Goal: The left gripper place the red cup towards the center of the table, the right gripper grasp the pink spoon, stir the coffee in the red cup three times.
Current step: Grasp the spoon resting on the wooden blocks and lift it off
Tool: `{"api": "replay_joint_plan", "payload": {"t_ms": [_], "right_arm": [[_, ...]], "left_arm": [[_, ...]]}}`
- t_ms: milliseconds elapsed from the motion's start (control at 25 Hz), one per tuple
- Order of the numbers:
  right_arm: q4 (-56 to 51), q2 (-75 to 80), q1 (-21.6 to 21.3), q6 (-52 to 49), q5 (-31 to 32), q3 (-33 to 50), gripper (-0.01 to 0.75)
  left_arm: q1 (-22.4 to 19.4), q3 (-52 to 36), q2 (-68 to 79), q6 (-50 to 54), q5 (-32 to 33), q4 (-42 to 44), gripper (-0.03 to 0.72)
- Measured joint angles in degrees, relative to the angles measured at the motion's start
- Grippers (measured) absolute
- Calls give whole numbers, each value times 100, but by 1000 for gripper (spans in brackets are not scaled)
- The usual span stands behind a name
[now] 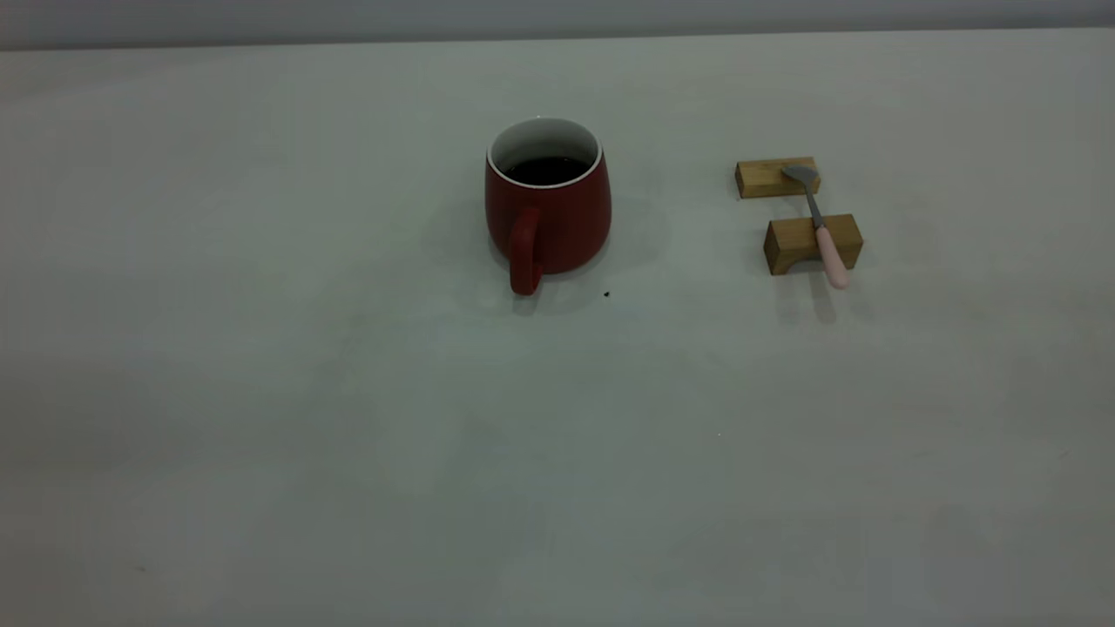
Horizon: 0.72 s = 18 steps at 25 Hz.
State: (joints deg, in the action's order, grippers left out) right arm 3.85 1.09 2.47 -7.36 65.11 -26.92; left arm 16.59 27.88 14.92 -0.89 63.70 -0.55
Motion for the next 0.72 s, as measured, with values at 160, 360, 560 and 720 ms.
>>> {"api": "replay_joint_plan", "payload": {"t_ms": [160, 360, 560, 720], "right_arm": [[0, 0, 0, 0, 0, 0, 380], [0, 0, 0, 0, 0, 0, 380], [-43, 137, 0, 159, -83, -179, 403], [-451, 896, 0, 601, -729, -458, 487]], "left_arm": [[-588, 0, -634, 0, 20, 0, 407], [-1318, 0, -1402, -11, 50, 0, 407], [-1391, 0, -1593, -11, 102, -10, 407], [-1391, 0, -1593, -11, 105, -10, 407]]}}
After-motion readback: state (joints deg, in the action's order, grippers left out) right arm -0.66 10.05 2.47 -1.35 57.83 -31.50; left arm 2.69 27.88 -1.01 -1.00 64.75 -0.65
